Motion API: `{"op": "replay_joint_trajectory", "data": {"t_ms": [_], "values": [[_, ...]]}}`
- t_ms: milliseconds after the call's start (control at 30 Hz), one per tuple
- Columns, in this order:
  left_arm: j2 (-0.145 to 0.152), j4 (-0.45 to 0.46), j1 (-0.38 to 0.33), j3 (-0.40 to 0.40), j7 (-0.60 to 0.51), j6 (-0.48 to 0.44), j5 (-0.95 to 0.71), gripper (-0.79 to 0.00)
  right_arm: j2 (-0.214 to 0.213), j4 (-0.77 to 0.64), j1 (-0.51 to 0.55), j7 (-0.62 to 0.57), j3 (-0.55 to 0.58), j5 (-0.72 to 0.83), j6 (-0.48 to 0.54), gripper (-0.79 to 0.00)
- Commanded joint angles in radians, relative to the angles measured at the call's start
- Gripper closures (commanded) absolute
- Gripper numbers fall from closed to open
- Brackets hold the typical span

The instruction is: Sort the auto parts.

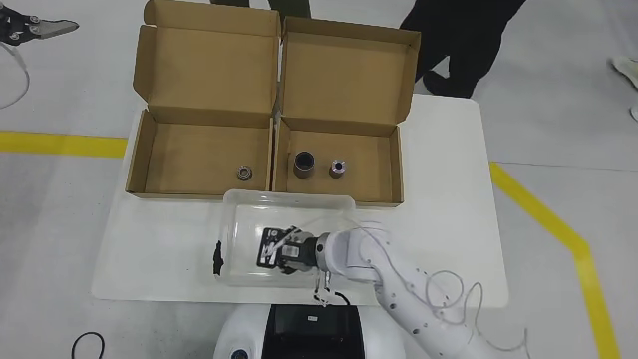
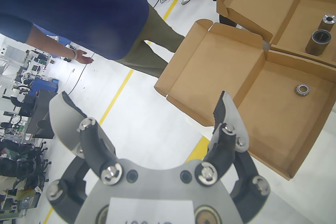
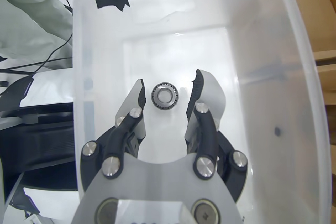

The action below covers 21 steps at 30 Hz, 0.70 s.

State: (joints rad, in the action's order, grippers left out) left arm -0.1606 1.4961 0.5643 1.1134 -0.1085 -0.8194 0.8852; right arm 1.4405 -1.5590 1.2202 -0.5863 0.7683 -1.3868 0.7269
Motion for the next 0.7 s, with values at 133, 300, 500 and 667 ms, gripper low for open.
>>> {"op": "replay_joint_trajectory", "data": {"t_ms": [133, 300, 500, 667], "values": [[0.0, 0.0, 0.0, 0.0, 0.0, 0.0, 0.0, -0.785, 0.01, 0.04, -0.043, -0.072, -0.044, 0.018, -0.01, -0.345], [0.0, 0.0, 0.0, 0.0, 0.0, 0.0, 0.0, -0.785, 0.017, 0.058, -0.071, -0.109, -0.073, 0.039, -0.023, -0.354], [0.0, 0.0, 0.0, 0.0, 0.0, 0.0, 0.0, -0.785, 0.023, 0.085, -0.094, -0.123, -0.101, 0.043, -0.04, -0.354], [0.0, 0.0, 0.0, 0.0, 0.0, 0.0, 0.0, -0.785, 0.027, 0.106, -0.11, -0.119, -0.116, 0.039, -0.06, -0.351]]}}
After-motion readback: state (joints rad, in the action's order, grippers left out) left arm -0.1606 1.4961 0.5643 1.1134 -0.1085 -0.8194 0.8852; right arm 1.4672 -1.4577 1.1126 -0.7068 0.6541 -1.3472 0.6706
